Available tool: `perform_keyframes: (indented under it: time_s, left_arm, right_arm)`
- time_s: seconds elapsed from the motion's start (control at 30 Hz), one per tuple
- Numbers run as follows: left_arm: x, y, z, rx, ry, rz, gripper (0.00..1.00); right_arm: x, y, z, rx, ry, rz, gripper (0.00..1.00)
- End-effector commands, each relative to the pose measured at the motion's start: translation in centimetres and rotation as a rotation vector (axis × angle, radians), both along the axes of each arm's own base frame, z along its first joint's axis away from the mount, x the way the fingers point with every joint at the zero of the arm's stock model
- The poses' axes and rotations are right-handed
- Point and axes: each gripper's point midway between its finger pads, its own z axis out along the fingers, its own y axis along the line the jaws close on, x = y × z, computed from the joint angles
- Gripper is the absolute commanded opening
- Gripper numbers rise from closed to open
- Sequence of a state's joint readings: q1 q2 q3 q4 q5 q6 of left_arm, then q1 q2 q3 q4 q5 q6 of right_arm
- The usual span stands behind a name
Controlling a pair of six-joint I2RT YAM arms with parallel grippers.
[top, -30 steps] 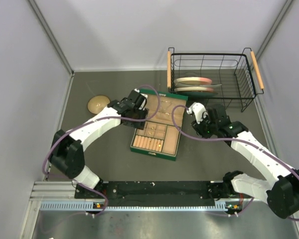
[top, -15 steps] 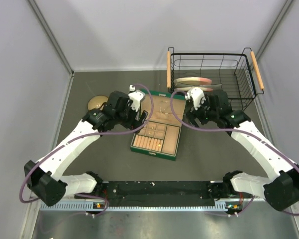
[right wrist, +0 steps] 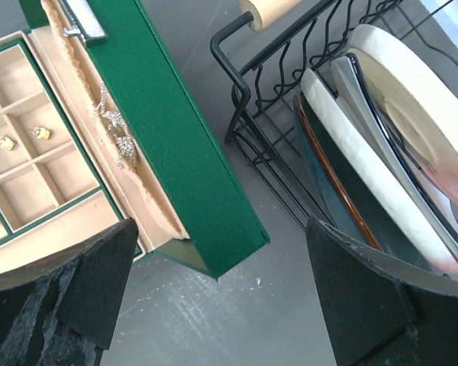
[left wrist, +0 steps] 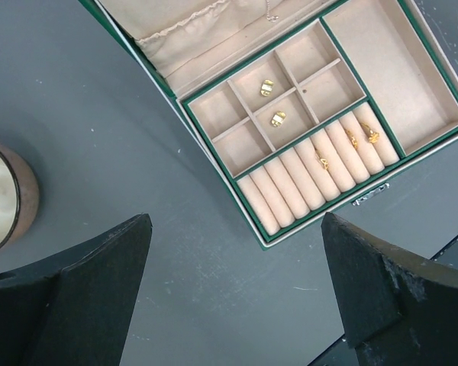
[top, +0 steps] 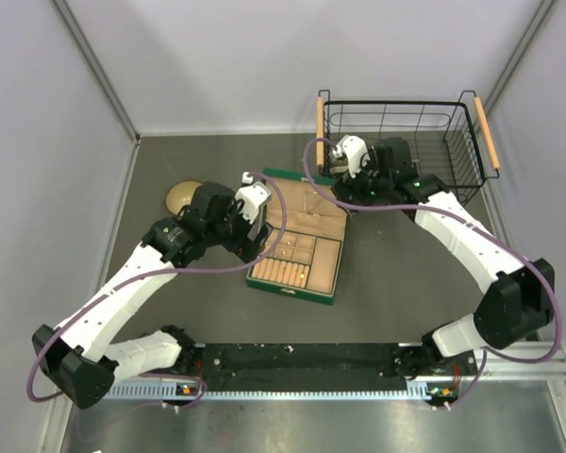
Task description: Organize the mixed jewelry
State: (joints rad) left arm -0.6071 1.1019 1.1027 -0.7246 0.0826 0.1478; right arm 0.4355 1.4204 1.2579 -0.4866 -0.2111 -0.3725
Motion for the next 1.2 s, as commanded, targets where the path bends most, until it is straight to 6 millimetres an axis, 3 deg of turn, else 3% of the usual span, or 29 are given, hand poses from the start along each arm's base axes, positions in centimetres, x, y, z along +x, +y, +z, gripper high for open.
perform_keyframes:
  time_s: [0.0, 0.33, 0.5, 0.9, 1.17]
  left_arm:
    - [0.5, 0.6, 0.8, 0.007, -0.071, 0.005, 0.99]
    - [1.0, 1.4, 1.0, 0.01, -0.116, 0.043, 0.99]
    - [1.6, 2.8, 1.6, 0.011, -0.153, 0.109, 0.99]
    - [2.9, 6.4, 1.5, -0.034, -0.146, 0.203, 0.99]
    - [4.2, 10.3, 2.9, -0.071, -0.17, 0.316, 0.99]
  right_arm:
    - [1.8, 1.4, 2.6, 0.062, -0.066, 0.032, 0.93]
    - [-0.5, 3.2, 2.7, 0.148, -0.025, 0.15, 0.93]
    - [-2.4, 4.4, 2.7, 0.171, -0.005, 0.203, 0.92]
    - [-5.8, 6.1, -0.5, 0.118, 0.062, 0.286, 0.91]
    - [-10.3, 6.9, -2.3, 0.059, 0.119, 0.382, 0.9]
